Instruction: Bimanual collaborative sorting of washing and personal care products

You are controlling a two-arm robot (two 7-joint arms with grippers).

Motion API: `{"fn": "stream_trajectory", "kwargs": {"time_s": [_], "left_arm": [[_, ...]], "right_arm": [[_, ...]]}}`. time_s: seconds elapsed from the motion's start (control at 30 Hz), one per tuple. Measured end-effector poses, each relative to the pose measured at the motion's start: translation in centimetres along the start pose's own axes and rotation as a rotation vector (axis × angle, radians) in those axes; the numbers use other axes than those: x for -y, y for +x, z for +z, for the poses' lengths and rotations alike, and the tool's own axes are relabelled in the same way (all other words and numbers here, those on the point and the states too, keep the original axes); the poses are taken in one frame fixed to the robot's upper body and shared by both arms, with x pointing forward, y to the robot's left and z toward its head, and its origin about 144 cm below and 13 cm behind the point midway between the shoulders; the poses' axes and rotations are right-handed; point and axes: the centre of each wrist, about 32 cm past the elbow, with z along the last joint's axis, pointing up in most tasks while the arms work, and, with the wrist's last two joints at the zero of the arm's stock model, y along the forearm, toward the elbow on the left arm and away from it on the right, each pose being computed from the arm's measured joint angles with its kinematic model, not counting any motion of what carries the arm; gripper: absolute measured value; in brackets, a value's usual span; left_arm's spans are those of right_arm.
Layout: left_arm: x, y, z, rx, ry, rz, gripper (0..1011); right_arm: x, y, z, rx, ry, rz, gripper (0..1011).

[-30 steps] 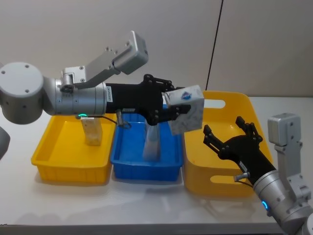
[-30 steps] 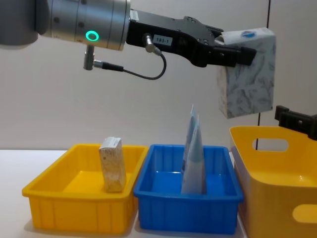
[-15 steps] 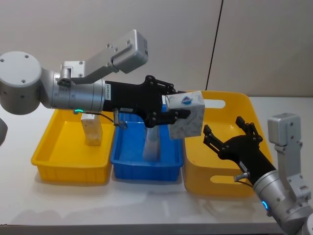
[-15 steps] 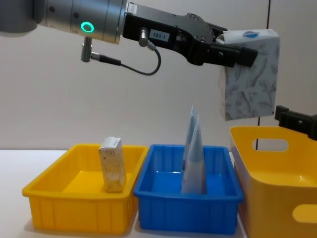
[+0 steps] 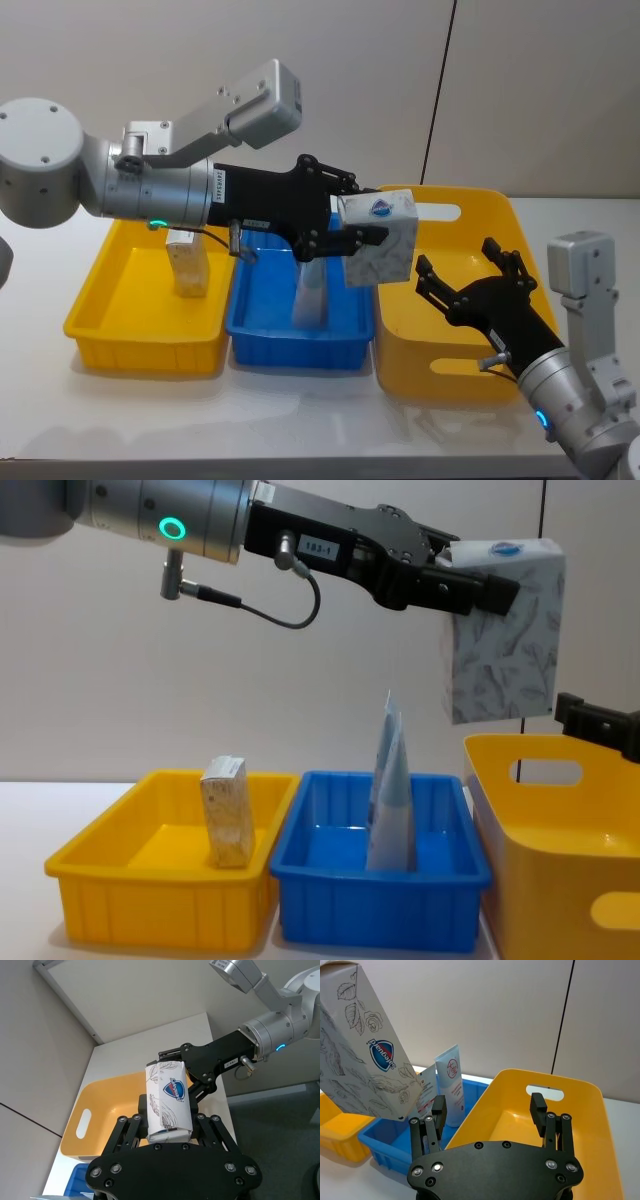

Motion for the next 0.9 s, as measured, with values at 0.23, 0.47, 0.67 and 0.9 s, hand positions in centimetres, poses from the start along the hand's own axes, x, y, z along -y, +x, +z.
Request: {"fn": "stream_trajectory", "kwargs": {"time_s": [0.23,0.47,0.67,0.9], "left_arm": [[0.0,0.1,0.0,0.001,0.001,-0.004,383],[-0.1,0.1,0.1,0.001,0.002,-0.007,383],[-0.1,0.1,0.1,0.001,0.002,-0.008,383],[-0.1,0.1,0.1,0.002,0.003,-0.009,383]], "right_arm": [[0.0,0.1,0.0,0.001,0.0,0.005,1002],[0.1,1.0,0.4,0.005,-0.001,0.057,1002],[0.4,2.1,0.8,0.008,-0.007,0.115,1002],[0.9,3.9,1.5,0.019,-0.019,0.199,1002]]}}
